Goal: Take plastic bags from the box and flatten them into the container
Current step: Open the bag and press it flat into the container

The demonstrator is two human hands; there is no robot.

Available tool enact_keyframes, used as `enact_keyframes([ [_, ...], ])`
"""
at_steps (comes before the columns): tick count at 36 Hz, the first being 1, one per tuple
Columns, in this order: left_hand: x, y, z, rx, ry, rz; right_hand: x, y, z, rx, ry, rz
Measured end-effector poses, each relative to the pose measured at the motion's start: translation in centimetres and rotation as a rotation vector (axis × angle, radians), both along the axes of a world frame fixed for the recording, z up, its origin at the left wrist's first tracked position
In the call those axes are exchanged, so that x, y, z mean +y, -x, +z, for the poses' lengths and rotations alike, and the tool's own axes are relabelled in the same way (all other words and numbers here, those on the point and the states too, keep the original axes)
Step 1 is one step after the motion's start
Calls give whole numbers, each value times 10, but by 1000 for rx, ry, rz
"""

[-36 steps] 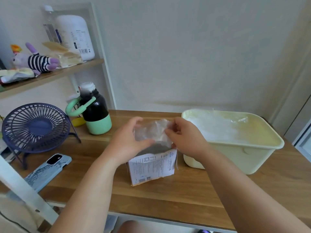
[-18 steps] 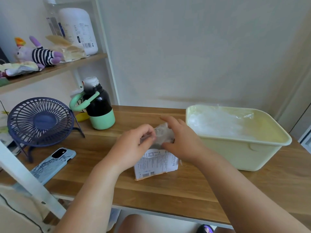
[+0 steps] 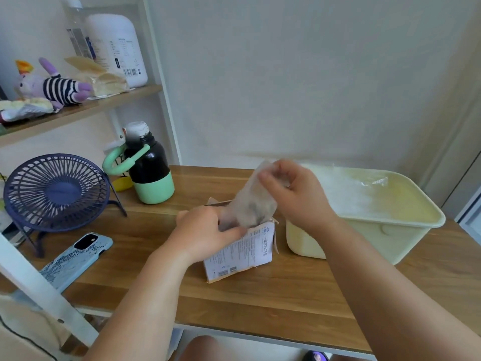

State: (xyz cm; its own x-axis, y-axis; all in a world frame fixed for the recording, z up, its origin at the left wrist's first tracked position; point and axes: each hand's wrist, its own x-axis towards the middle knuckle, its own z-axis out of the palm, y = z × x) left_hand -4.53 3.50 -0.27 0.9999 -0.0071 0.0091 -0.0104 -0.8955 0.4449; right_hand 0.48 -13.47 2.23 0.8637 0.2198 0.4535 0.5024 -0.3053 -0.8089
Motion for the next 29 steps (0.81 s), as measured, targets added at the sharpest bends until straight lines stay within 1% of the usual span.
enact_keyframes([
  [2,0,-1,-1,22,-43,18,-6,-3,8,39,-185,-92],
  [4,-2,-2,1,23,15,27,-13,-8,15,107,-313,-192],
  [6,-6,-2,5,-37,173,38,-22,-12,19,188,-364,-247],
  [9,-19,-7,15,-133,450,10,-36,-15,26,286,-429,-256],
  [11,-28,-10,20,-173,591,-14,-44,-15,28,332,-446,-256],
  [15,-50,-26,33,-296,776,9,-76,-17,31,373,-403,-257],
  [18,-62,-43,46,-335,902,25,-102,-22,37,392,-363,-261],
  [21,-76,-61,60,-399,892,38,-127,-24,45,398,-293,-278],
  [23,-83,-70,66,-486,866,77,-137,-23,49,447,-277,-280],
  [27,-101,-83,65,-646,631,171,-153,-26,50,603,-364,-350],
  [29,-111,-83,63,-767,492,182,-161,-32,47,672,-394,-415],
])
